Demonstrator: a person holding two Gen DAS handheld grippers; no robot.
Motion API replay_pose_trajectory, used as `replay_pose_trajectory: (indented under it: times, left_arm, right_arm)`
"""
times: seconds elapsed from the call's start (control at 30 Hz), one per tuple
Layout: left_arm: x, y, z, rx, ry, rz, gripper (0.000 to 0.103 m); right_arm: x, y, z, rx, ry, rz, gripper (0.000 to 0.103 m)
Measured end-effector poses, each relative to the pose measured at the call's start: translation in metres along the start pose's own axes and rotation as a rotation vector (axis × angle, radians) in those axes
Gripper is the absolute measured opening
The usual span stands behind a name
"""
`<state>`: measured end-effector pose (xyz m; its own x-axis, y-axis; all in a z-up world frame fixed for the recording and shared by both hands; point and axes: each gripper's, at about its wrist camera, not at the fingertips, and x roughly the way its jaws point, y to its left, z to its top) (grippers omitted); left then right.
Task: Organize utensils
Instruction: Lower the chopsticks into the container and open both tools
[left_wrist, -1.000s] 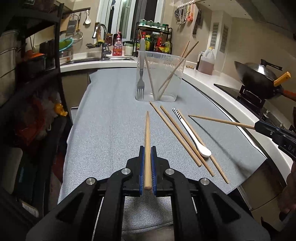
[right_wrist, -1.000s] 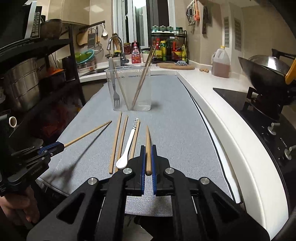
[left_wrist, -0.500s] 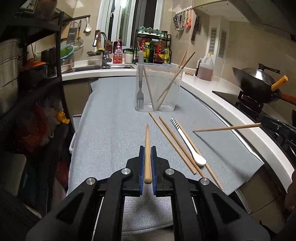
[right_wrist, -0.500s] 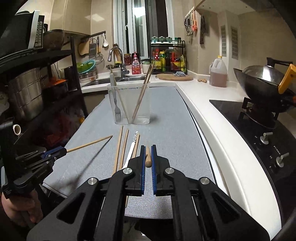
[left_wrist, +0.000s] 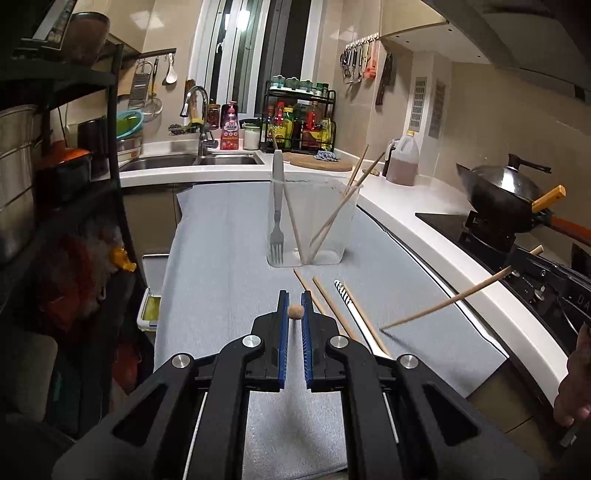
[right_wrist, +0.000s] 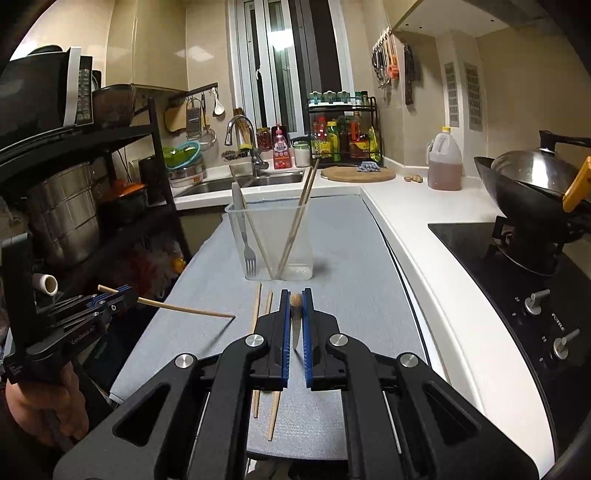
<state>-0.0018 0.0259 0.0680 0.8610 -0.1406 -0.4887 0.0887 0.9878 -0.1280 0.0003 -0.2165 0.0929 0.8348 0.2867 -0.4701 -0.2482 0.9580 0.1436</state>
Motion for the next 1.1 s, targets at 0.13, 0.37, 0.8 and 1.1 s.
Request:
replay_pose_trajectory:
  times: [0.13, 0.37, 0.8, 1.1]
  left_arm:
    - [0.000, 0.004, 0.014, -0.003, -0.007, -0.003, 0.007]
    - [-0.002, 0.007, 0.042, 0.001, -0.005, -0.025, 0.007]
    - [0.030, 0.018, 0.099, -0.044, 0.081, -0.085, 0.007]
    - [0.033, 0.029, 0.196, -0.074, -0.066, -0.103, 0.007]
  right_arm:
    - [0.002, -0.001, 0.011, 0.001, -0.010, 0.011, 0.006]
    - [0.015, -0.007, 0.024, 0.017, -0.007, 0.022, 0.006]
    - [0.037, -0.017, 0.070, 0.013, -0.023, 0.066, 0.006]
    - [0.050, 0.000, 0.149, -0.044, -0.175, 0.136, 0.006]
